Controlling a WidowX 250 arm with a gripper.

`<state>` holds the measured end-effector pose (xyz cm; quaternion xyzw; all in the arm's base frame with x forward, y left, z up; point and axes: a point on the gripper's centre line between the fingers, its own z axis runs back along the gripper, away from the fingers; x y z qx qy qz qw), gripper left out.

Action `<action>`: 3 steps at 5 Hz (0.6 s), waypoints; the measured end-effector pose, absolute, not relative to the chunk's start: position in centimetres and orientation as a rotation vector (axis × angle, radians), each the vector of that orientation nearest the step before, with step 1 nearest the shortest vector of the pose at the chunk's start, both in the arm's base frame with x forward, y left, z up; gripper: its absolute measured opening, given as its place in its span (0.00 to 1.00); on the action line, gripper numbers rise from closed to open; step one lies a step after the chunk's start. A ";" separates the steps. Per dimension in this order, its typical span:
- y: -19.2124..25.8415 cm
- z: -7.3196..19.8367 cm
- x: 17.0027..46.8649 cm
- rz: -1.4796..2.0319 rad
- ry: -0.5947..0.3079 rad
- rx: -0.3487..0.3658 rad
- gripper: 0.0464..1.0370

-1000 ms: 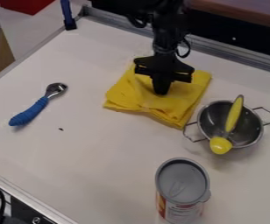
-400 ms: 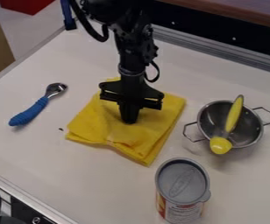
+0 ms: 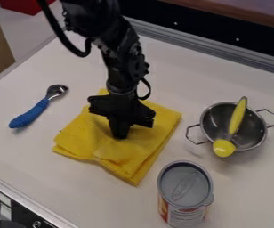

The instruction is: Move yellow cloth between the spoon and the can

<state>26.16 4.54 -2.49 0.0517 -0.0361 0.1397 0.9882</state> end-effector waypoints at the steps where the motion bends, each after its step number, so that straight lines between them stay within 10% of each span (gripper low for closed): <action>1: 4.4 -2.4 23.9 0.246 -0.080 0.101 0.01; 3: 4.8 -2.4 22.0 0.284 -0.087 0.124 0.01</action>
